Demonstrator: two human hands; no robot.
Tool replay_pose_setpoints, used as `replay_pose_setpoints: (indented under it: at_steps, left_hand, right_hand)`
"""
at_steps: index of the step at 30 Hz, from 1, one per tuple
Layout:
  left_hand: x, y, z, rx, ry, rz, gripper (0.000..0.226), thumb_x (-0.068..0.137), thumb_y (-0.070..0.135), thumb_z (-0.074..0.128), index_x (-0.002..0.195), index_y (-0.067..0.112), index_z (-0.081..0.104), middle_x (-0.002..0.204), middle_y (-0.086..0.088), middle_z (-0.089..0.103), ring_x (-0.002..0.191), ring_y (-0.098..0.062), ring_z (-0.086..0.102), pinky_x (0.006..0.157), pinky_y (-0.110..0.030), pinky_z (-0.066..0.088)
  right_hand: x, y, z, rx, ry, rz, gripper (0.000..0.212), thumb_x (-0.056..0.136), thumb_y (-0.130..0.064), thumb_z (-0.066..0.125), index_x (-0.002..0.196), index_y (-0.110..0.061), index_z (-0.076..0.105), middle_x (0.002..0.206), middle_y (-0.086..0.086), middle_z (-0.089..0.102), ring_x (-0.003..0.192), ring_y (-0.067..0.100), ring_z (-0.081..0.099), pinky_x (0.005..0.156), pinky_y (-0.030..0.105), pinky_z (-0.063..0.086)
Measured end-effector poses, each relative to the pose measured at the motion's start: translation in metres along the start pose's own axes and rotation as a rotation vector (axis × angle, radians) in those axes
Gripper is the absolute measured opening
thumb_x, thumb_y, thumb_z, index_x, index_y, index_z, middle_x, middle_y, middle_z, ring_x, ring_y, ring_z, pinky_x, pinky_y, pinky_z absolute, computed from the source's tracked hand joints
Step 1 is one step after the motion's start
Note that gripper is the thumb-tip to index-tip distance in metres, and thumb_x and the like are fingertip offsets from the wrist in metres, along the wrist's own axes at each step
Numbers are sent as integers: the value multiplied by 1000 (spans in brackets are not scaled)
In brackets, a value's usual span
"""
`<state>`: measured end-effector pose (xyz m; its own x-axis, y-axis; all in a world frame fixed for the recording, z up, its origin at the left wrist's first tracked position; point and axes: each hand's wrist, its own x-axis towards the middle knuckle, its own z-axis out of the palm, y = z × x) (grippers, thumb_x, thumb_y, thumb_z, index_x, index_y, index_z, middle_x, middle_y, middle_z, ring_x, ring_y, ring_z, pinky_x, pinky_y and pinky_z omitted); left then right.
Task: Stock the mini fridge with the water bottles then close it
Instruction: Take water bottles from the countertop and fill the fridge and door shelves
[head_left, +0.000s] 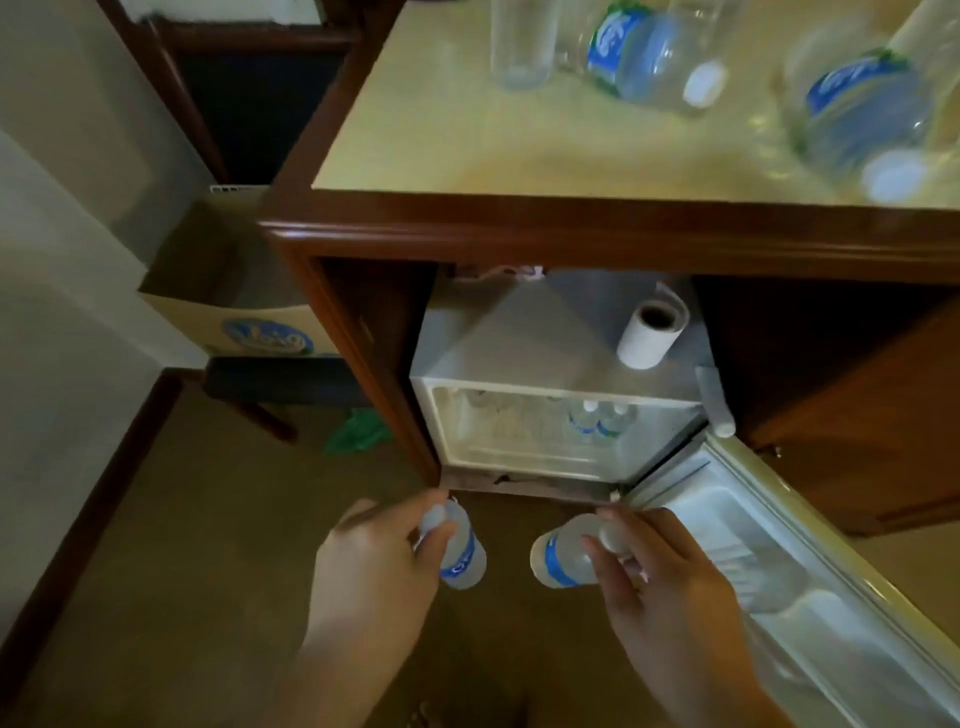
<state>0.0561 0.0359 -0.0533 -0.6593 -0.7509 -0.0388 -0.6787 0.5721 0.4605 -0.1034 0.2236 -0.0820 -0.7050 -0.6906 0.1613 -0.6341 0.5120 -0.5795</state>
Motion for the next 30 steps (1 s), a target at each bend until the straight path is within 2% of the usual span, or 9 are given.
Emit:
replay_pose_setpoints:
  at_steps: [2, 5, 8, 11, 13, 17, 21, 26, 30]
  left_hand:
    - [17, -12, 43, -60, -50, -62, 29, 95, 38, 67, 123, 40, 69, 96, 14, 66, 82, -5, 65, 66, -21, 59]
    - [47, -35, 106, -109, -59, -43, 16, 97, 30, 64, 111, 32, 72, 104, 1, 68, 83, -9, 66, 65, -21, 58]
    - [83, -60, 168, -130, -66, -42, 27, 98, 33, 62, 125, 36, 68, 114, -3, 63, 91, -19, 67, 74, -29, 61]
    - [118, -81, 222, -161, -33, 7, 29, 98, 32, 64, 126, 29, 69, 112, -3, 67, 93, -19, 68, 78, -31, 62]
    - [138, -94, 253, -175, -20, 18, 27, 97, 33, 66, 124, 28, 71, 104, 1, 70, 91, -17, 70, 79, -32, 62]
    - [172, -117, 314, -175, -20, 3, 29, 96, 38, 67, 125, 38, 68, 111, 1, 71, 92, -16, 68, 85, -36, 61]
    - [200, -129, 350, -184, 11, 30, 30, 95, 38, 68, 125, 38, 69, 111, 1, 71, 91, -12, 68, 86, -25, 57]
    - [221, -136, 367, -166, 19, 104, 29, 94, 37, 69, 123, 36, 70, 108, 1, 74, 92, -13, 68, 87, -30, 58]
    - [230, -134, 366, -179, 52, 170, 30, 93, 35, 71, 123, 30, 73, 109, 2, 76, 94, -12, 69, 89, -28, 56]
  right_hand:
    - [4, 31, 40, -52, -52, 46, 27, 88, -29, 73, 113, -21, 72, 105, -6, 66, 69, 3, 62, 61, 12, 45]
    - [20, 76, 103, -117, -135, 85, 17, 95, -29, 69, 111, -23, 70, 101, -7, 59, 74, 7, 57, 63, 15, 40]
    - [44, 116, 166, -151, -200, 99, 16, 99, -30, 62, 111, -23, 68, 98, -9, 50, 77, 10, 54, 62, 19, 39]
    - [73, 153, 218, -161, -181, 98, 20, 101, -30, 60, 116, -18, 68, 104, -1, 56, 83, 17, 60, 69, 29, 47]
    - [94, 175, 245, -143, -164, 105, 24, 101, -28, 60, 122, -17, 67, 112, 4, 59, 91, 22, 61, 76, 31, 44]
    - [134, 214, 287, -180, -132, 51, 24, 101, -26, 60, 122, -13, 65, 112, 8, 59, 95, 26, 60, 75, 30, 38]
    - [165, 247, 318, -222, -62, -29, 21, 100, -17, 62, 117, -6, 65, 111, 16, 60, 95, 33, 60, 71, 33, 41]
    - [201, 273, 339, -279, -20, -136, 24, 97, -10, 63, 120, -2, 65, 111, 22, 61, 97, 42, 61, 78, 44, 53]
    - [229, 279, 351, -321, -15, -121, 22, 100, -10, 58, 119, 0, 63, 112, 23, 59, 97, 41, 59, 73, 38, 46]
